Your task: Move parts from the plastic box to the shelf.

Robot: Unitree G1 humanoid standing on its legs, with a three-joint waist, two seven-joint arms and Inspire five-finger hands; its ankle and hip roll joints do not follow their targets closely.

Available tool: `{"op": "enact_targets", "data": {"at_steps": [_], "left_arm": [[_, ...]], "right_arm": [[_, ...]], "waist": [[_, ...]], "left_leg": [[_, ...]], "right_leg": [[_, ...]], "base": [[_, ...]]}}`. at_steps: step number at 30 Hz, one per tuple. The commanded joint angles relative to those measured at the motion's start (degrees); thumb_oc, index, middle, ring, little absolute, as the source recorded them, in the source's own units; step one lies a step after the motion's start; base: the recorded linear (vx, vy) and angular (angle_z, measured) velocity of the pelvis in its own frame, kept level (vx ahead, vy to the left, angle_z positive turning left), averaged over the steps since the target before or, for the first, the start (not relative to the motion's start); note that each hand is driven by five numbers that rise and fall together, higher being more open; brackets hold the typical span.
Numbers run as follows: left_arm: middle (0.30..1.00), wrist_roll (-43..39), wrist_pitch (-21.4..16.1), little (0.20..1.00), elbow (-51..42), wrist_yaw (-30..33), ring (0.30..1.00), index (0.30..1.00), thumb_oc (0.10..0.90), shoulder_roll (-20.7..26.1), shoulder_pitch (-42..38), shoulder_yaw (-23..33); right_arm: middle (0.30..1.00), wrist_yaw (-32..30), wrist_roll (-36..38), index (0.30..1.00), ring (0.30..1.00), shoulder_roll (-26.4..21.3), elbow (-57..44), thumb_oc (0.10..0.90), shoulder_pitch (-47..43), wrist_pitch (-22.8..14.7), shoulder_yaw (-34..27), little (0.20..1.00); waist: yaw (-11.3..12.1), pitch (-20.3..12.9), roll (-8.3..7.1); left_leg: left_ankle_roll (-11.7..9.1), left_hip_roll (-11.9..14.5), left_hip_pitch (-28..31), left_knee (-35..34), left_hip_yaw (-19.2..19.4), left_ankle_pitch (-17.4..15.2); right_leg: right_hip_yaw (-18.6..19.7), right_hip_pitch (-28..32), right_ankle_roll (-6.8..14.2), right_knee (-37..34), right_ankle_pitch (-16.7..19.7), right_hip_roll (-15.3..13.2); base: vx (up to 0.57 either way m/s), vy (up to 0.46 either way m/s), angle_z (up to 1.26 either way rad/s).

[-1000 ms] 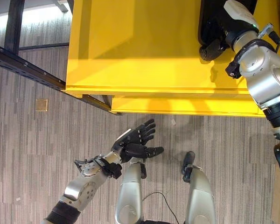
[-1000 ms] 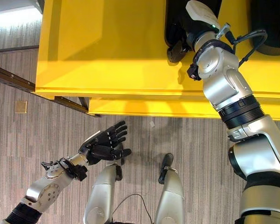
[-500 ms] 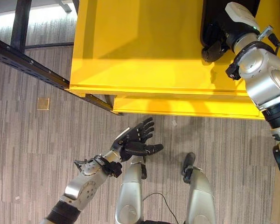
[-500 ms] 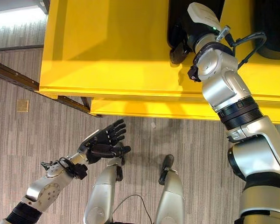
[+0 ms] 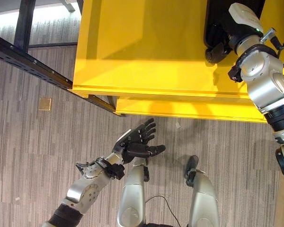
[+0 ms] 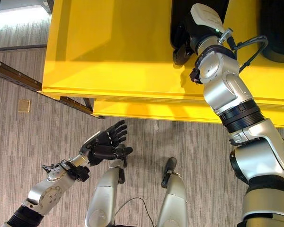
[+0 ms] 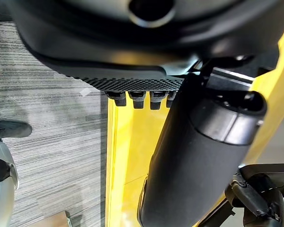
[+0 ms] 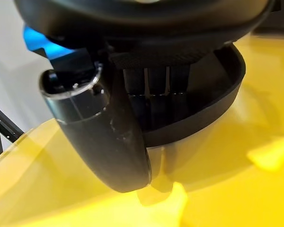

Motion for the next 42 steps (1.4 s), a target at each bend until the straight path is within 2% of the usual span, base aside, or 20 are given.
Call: {"op": "enact_targets", "data": {"at_steps": [1, 15, 22, 42], "left_arm": [[1.000, -1.7, -4.9, 1.000, -9.4, -0.9, 1.000, 1.000, 0.900, -0.4, -0.4, -1.9], [1.000, -1.1, -4.5, 1.000, -10.0, -1.8, 1.000, 1.000, 0.900, 0.3, 0.4, -1.5], [1.000, -0.9, -4.9, 1.000, -10.0, -1.7, 1.000, 1.000, 0.900, 0.7, 0.7, -1.6], [1.000, -0.4, -4.8, 1.000, -10.0, -2.3, 1.000, 1.000, 0.900, 0.5, 1.0, -1.0]], "right_arm": [[0.300, -2.1, -1.0, 0.300, 0.300, 4.0, -4.3, 0.400, -3.1, -4.2, 0.6, 0.300], [0.300, -2.6, -0.6, 0.300, 0.300, 2.9, -4.2, 0.400, -3.9, -5.4, 1.8, 0.300], [0.300, -2.3, -2.3, 0.300, 0.300, 1.9, -7.5, 0.400, -3.7, -5.3, 1.2, 0.300], [0.300, -1.9, -3.4, 0.300, 0.300, 0.2, -9.5, 0.400, -2.6, -5.1, 0.2, 0.300]], "waist": [[4.1, -0.5, 0.38], [4.7, -0.5, -0.48], [4.2, -0.5, -1.02], [3.4, -0.5, -1.22]], "left_leg": [[1.9, -3.8, 1.2, 3.3, -1.5, -7.9], [2.0, -3.6, 2.9, 2.3, -1.3, -7.9], [2.0, -3.5, 4.4, 1.9, -1.1, -7.9], [2.0, -3.2, 8.0, 1.1, -0.8, -8.0]], "right_leg": [[-2.4, 2.5, -0.2, 3.4, -6.3, 1.1], [-2.9, 4.9, 0.0, 2.1, -6.1, 1.4], [-2.7, 6.6, 0.1, 1.1, -5.9, 1.8], [-2.4, 10.4, 0.1, -0.1, -6.0, 2.1]], "base": [[0.00, 0.000, 0.00], [0.00, -0.012, 0.03], [0.00, -0.004, 0.00], [0.00, 0.000, 0.00]]}}
